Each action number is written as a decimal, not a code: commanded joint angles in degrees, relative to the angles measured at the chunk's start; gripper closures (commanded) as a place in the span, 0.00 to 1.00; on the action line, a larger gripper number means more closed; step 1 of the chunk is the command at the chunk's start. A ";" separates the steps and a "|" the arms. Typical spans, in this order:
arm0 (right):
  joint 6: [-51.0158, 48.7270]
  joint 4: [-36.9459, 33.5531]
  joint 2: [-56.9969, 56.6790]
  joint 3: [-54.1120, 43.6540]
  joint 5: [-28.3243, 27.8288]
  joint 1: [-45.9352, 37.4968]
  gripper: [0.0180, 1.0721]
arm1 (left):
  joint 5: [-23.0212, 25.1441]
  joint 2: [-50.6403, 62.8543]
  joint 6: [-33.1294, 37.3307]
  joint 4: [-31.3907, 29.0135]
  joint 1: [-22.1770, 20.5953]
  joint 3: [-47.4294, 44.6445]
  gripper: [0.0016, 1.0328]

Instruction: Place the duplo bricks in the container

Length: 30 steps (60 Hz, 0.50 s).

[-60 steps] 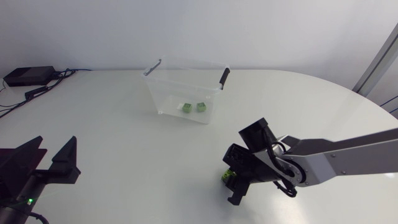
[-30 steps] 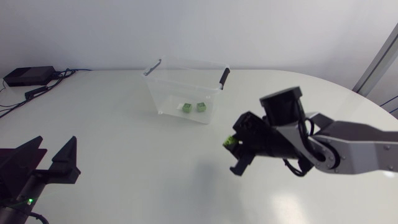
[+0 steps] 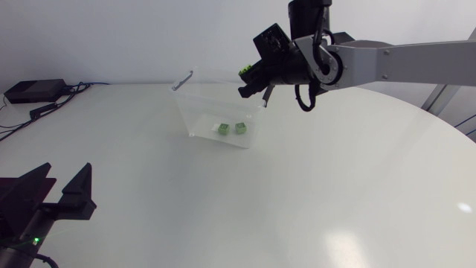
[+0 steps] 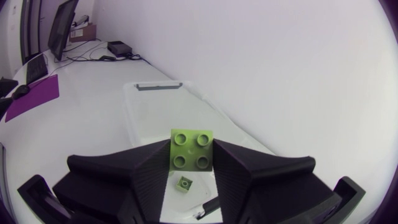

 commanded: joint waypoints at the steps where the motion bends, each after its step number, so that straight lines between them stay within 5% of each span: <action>1: 4.07 -0.40 2.73 1.40 -0.47 -2.53 0.06 | 0.32 -0.58 0.27 0.49 0.44 -1.06 0.04; 30: 6.00 -0.40 -13.71 -11.69 -0.73 -8.69 0.04 | 0.32 -0.58 0.27 0.49 0.36 -1.06 0.04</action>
